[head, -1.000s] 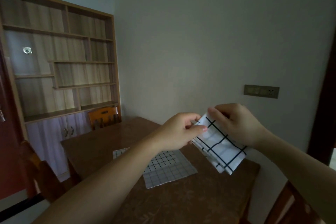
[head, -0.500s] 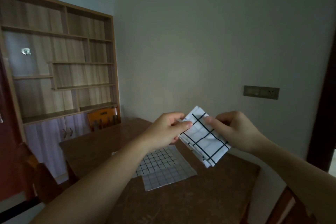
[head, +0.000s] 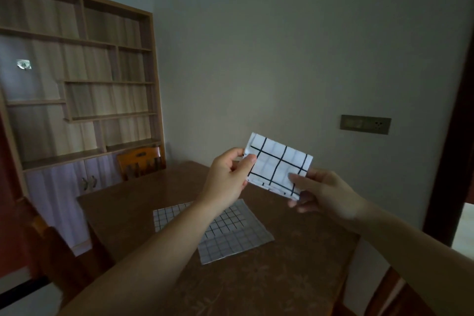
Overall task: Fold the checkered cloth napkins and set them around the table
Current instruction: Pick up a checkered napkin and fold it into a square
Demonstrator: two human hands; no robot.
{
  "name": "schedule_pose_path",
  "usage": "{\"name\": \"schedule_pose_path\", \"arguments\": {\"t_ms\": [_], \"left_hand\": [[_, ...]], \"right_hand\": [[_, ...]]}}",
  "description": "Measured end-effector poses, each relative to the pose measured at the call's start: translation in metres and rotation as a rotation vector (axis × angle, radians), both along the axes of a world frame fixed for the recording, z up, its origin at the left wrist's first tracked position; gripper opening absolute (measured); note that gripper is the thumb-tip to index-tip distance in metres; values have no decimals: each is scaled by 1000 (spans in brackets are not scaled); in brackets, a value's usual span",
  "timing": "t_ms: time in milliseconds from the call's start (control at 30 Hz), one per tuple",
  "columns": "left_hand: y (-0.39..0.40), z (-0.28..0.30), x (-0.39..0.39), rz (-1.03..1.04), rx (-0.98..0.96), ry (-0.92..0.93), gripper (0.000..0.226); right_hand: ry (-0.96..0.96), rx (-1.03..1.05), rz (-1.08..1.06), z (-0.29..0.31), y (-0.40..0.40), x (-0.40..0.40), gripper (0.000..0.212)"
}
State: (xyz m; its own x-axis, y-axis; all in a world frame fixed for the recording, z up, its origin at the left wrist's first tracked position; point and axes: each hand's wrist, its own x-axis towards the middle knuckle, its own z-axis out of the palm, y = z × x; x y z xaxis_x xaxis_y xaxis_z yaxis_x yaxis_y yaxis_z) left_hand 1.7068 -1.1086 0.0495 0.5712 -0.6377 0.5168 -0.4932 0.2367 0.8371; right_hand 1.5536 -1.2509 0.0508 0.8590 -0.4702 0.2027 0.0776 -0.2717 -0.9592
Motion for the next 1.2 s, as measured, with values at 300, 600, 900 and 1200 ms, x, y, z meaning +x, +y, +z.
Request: {"name": "schedule_pose_path", "arguments": {"t_ms": [300, 600, 900, 1200], "left_hand": [[1, -3, 10, -149, 256, -57, 54], [-8, -19, 19, -141, 219, 54, 40], [-29, -53, 14, -78, 125, 219, 43], [-38, -89, -26, -159, 332, -48, 46]], "right_hand": [[115, -380, -109, 9, -17, 0, 29], [67, -210, -74, 13, -17, -3, 40], [86, 42, -124, -36, 10, 15, 13], [119, -7, -383, -67, -9, -24, 15]]}}
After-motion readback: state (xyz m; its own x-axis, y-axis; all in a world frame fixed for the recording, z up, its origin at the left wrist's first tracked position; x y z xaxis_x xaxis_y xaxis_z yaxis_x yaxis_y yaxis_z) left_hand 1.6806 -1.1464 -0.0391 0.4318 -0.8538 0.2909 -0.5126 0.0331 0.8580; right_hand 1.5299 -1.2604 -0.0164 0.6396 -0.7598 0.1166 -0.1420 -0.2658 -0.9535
